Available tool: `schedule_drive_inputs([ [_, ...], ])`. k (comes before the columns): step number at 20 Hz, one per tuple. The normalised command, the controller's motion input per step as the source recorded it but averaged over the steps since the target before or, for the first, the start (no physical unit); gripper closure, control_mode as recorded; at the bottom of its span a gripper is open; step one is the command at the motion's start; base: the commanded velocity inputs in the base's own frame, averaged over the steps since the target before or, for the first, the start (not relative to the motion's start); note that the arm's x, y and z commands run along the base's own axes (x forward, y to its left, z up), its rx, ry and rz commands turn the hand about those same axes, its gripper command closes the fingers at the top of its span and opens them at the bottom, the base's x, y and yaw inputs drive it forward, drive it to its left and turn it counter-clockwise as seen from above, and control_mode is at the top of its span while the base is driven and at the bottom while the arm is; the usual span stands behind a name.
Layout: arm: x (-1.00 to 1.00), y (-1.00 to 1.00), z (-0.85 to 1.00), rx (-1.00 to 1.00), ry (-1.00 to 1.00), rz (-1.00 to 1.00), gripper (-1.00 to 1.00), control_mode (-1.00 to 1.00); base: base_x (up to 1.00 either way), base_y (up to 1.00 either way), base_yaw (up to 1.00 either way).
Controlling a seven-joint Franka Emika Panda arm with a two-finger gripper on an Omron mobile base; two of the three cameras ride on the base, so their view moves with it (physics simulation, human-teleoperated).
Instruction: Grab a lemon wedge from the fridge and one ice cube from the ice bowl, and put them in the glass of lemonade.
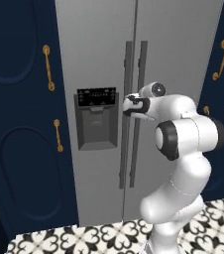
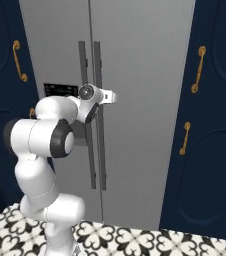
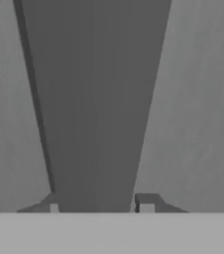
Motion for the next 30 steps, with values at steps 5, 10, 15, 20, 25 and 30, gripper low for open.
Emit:
schedule_drive_inputs([
  [5, -0.75, -0.85, 0.22, 0.06, 0.0, -0.21, 1.0, -1.0, 0.0, 0.0, 0.0],
  [10, -0.95, -1.0, 0.48, 0.09, 0.0, -0.32, 1.0, -1.0, 0.0, 0.0, 0.0],
  [15, -0.96, -1.0, 0.61, 0.1, 0.0, -0.36, 1.0, -1.0, 0.0, 0.0, 0.0],
  [20, -0.95, -1.0, 0.75, 0.14, 0.01, -0.39, -1.0, -1.0, 0.0, 0.0, 0.0],
  [25, -0.95, -0.93, 1.0, 0.23, 0.0, -0.32, -1.0, -1.0, 0.0, 0.0, 0.0],
  [30, -0.59, 0.13, 0.97, 0.1, 0.02, -0.14, -1.0, -1.0, 0.0, 0.0, 0.0],
])
